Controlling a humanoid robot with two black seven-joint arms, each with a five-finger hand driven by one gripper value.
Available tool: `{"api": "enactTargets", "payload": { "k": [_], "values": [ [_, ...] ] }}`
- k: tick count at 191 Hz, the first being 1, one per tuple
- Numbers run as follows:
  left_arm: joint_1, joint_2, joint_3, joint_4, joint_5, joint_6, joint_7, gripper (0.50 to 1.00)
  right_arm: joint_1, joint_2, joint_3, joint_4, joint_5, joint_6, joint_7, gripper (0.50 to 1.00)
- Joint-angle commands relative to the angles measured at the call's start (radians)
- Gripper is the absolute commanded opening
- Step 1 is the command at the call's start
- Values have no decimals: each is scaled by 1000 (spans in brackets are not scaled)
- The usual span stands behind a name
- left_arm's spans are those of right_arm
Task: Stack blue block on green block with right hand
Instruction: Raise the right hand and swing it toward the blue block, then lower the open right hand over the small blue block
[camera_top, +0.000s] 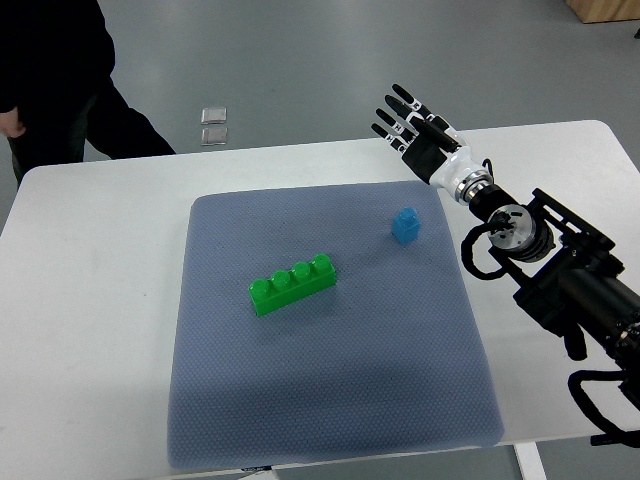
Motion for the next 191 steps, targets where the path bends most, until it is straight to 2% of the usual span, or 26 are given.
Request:
{"api": "enactTargets", "payload": {
  "k": [1,71,102,103,134,146,147,151,160,169,170,185,191],
  "values": [
    [0,0,-4,0,0,0,0,1000,0,0,0,0,0,0,0,917],
    [0,0,-4,2,0,0,0,1000,20,-23,-25,3,-66,9,-12,917],
    [0,0,-4,2,0,0,0,1000,98,-55,-115,9,-200,14,-14,917],
    [0,0,-4,0,0,0,0,1000,141,-87,-168,11,-256,30,-24,917],
    [-3,0,-4,2,0,-1,0,1000,298,-193,-334,29,-385,178,-80,917],
    [-3,0,-4,2,0,-1,0,1000,308,-203,-345,35,-394,187,-83,917],
    [-5,0,-4,2,0,-1,0,1000,349,-250,-415,75,-461,240,-93,917],
    [-5,0,-4,2,0,-1,0,1000,365,-273,-449,98,-497,261,-98,917],
    [-5,0,-4,0,0,-1,0,1000,402,-308,-518,149,-568,282,-98,917],
    [-5,0,-4,0,0,-1,0,1000,402,-308,-518,149,-568,282,-98,917],
    [-6,0,-4,0,0,-1,0,1000,457,-343,-599,207,-657,297,-98,917],
    [-9,0,-4,2,0,-1,0,1000,534,-380,-727,287,-773,308,-98,917],
    [-9,0,-4,2,0,-1,0,1000,534,-380,-727,287,-773,308,-98,917]
  ]
}}
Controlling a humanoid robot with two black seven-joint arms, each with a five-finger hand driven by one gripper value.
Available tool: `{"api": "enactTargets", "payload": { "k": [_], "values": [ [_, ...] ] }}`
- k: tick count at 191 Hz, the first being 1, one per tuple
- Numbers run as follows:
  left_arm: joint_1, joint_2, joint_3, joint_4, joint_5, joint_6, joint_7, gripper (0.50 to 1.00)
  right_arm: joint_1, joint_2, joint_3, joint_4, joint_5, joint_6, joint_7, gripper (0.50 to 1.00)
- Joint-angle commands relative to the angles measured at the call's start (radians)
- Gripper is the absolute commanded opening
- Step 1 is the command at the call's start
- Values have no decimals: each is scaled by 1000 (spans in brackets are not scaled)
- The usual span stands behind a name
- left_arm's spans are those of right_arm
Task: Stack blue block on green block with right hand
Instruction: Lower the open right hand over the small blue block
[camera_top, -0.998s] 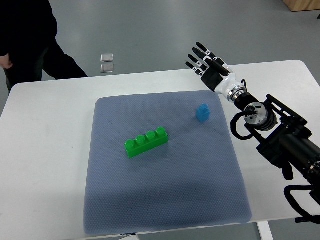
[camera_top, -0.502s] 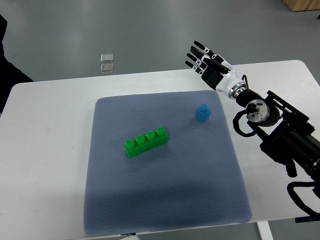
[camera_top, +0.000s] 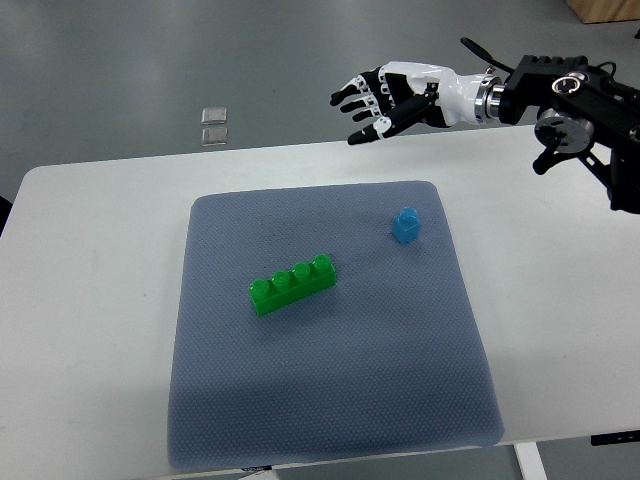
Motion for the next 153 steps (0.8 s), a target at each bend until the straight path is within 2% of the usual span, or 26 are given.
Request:
{"api": "enactTargets", "payload": {
  "k": [1,3,4,6,18,45,79,90,153],
  "values": [
    [-2,0,0,0,0,0,0,1000,73,-41,-122,79,-114,16,-1,917],
    [-2,0,0,0,0,0,0,1000,73,-41,-122,79,-114,16,-1,917],
    [-2,0,0,0,0,0,0,1000,126,-64,-218,131,-189,22,1,917],
    [-2,0,0,0,0,0,0,1000,139,-68,-239,144,-205,22,1,917],
    [-2,0,0,2,0,0,0,1000,188,-81,-320,187,-286,13,4,917],
    [-3,0,0,2,0,0,0,1000,227,-88,-365,207,-375,5,12,917],
    [-5,0,0,0,0,0,0,1000,216,-56,-375,193,-389,-50,-7,917],
    [-5,0,0,-1,0,0,0,1000,207,-39,-375,167,-388,-73,-39,917],
    [-5,0,3,3,0,0,0,1000,144,22,-374,73,-389,-114,-76,917]
  ]
}}
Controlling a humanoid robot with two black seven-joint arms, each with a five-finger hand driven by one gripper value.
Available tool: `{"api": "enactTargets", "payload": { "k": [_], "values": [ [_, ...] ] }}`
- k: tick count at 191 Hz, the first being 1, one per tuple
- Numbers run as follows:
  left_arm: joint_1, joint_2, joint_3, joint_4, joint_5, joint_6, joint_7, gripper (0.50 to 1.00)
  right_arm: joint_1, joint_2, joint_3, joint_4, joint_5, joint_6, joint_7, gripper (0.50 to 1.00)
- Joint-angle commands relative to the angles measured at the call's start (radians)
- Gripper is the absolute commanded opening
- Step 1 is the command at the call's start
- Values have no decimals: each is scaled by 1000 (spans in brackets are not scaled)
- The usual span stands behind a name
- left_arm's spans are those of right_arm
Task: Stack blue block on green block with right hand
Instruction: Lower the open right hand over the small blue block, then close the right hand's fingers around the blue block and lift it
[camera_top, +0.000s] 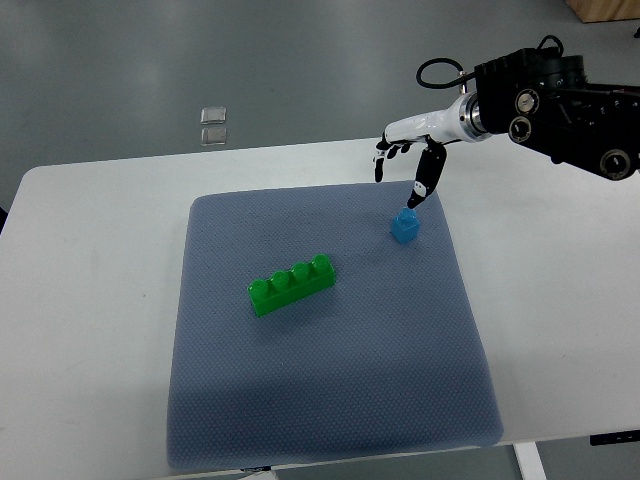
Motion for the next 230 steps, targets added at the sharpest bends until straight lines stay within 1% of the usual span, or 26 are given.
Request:
{"api": "enactTargets", "payload": {
  "k": [1,44,68,109,139,168,169,180,193,218,219,225,230],
  "values": [
    [0,0,1,-2,0,0,0,1000,-8,18,0,-21,-1,-8,-12,917],
    [0,0,1,-6,0,0,0,1000,-73,51,3,-73,-1,-50,-15,917],
    [0,0,1,-2,0,0,0,1000,-104,87,0,-110,-2,-80,-15,917],
    [0,0,-2,-3,0,0,0,1000,-124,89,-1,-128,-16,-86,-13,915],
    [0,0,1,-3,0,0,0,1000,-150,89,-3,-148,-37,-119,-13,909],
    [0,0,1,-5,0,0,0,1000,-159,89,0,-150,-45,-122,-12,907],
    [0,0,1,-5,0,0,0,1000,-162,89,0,-151,-45,-134,-10,895],
    [0,0,-2,-5,0,0,0,1000,-165,89,-3,-151,-45,-155,-9,872],
    [0,0,1,-5,0,0,0,1000,-173,89,-4,-153,-47,-169,-7,870],
    [0,0,-2,-5,0,0,0,1000,-174,89,-3,-154,-56,-172,-4,864],
    [0,0,-2,-5,0,0,0,1000,-176,89,-1,-154,-63,-172,-3,854],
    [0,0,1,-6,0,0,0,1000,-177,89,-1,-154,-63,-174,2,834],
    [0,0,-2,-6,0,0,0,1000,-177,89,-1,-154,-65,-174,5,829]
  ]
}}
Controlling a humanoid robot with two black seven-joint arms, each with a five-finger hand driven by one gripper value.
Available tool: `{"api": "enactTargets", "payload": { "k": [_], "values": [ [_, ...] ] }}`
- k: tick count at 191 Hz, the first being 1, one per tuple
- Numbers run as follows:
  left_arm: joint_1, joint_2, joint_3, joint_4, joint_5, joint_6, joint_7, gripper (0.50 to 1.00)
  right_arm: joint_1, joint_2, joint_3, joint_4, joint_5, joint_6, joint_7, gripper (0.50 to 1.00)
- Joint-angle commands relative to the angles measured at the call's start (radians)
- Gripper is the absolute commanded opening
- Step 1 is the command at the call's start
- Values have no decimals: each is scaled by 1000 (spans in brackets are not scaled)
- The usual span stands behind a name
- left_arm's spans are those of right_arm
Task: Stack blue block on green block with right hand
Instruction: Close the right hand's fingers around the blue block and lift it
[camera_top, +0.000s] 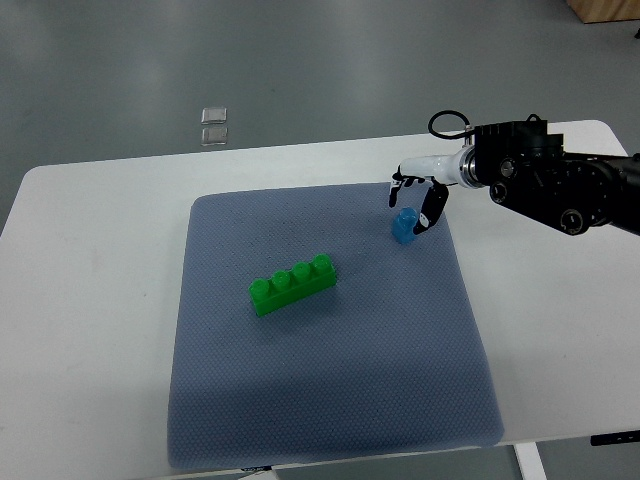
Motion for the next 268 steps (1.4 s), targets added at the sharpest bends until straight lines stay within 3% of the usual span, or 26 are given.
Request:
{"api": "enactTargets", "payload": {
  "k": [1,56,80,94,102,103,193,268],
  "values": [
    [0,0,0,-1,0,0,0,1000,-5,0,2,0,-7,-3,10,829],
    [0,0,0,0,0,0,0,1000,-22,0,2,0,-38,-22,21,805],
    [0,0,3,0,0,0,0,1000,-29,3,3,3,-42,-24,29,752],
    [0,0,3,0,0,0,0,1000,-31,15,3,3,-44,-33,29,693],
    [0,0,3,0,0,0,0,1000,-31,15,3,3,-44,-33,29,693],
    [0,0,3,0,0,0,0,1000,-31,23,3,3,-47,-35,30,674],
    [0,0,3,0,0,0,0,1000,-32,21,3,15,-49,-41,38,658],
    [0,0,6,-1,0,0,0,1000,-26,-12,0,58,-62,-38,81,580]
  ]
}}
